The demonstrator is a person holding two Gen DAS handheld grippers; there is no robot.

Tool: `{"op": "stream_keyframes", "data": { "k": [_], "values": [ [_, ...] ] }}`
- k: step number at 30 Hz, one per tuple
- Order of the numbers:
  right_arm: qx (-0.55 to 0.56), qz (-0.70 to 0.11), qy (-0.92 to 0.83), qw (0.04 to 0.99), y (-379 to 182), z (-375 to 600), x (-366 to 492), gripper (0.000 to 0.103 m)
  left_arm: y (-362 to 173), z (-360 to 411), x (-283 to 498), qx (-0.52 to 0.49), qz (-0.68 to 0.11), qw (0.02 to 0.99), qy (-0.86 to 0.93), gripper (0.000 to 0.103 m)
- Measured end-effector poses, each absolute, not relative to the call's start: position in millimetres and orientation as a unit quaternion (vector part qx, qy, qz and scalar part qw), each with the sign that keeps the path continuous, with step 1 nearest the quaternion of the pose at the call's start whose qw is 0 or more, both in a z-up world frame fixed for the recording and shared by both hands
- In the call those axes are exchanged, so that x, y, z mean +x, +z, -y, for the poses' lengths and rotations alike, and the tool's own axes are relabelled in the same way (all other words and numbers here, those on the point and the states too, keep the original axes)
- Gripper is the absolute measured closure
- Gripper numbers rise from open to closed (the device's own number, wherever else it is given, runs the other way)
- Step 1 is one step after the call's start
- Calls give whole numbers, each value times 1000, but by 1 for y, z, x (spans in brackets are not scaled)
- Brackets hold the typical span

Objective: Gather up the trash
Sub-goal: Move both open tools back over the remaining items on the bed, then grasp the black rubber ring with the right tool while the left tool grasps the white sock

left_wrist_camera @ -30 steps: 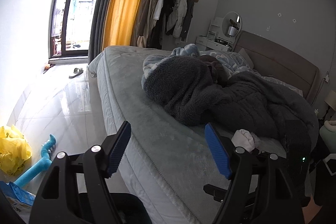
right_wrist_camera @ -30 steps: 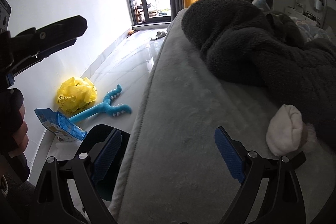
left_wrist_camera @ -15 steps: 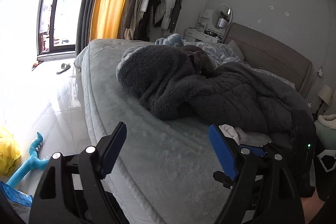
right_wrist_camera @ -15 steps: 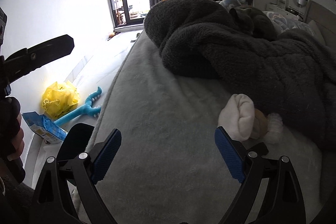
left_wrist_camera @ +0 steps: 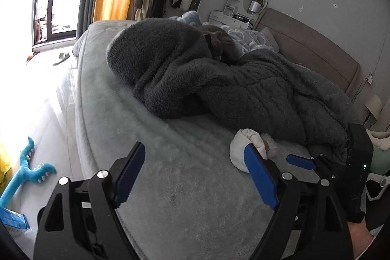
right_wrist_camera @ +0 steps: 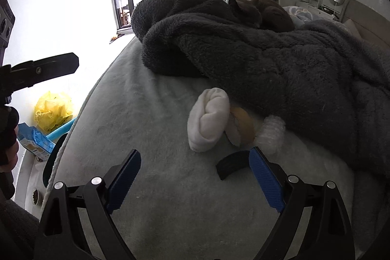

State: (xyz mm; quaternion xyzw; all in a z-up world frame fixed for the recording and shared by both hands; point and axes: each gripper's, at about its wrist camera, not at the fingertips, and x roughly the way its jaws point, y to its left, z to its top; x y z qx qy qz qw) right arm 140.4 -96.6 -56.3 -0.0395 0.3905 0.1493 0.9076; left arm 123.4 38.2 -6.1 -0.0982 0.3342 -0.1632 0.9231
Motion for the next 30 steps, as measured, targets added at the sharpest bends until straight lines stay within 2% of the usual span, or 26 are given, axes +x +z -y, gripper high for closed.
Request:
{"op": "stream_keyframes", "data": {
  "k": [14,16,21,25,30],
  "values": [
    [-2,-409,167,897,-84,144,152,12,-24,-11,142,-155,-365,898,-189,13],
    [0,-412,177,894,-89,145,155,16,-26,-8,144,-155,-368,897,-190,13],
    [-8,-415,196,888,-94,146,165,19,-29,0,148,-140,-374,896,-193,13],
    [-14,-421,209,882,-98,148,171,32,-32,5,153,-137,-380,893,-200,13],
    [-22,-430,213,877,-103,148,176,35,-37,18,157,-127,-386,889,-211,13]
  ]
}}
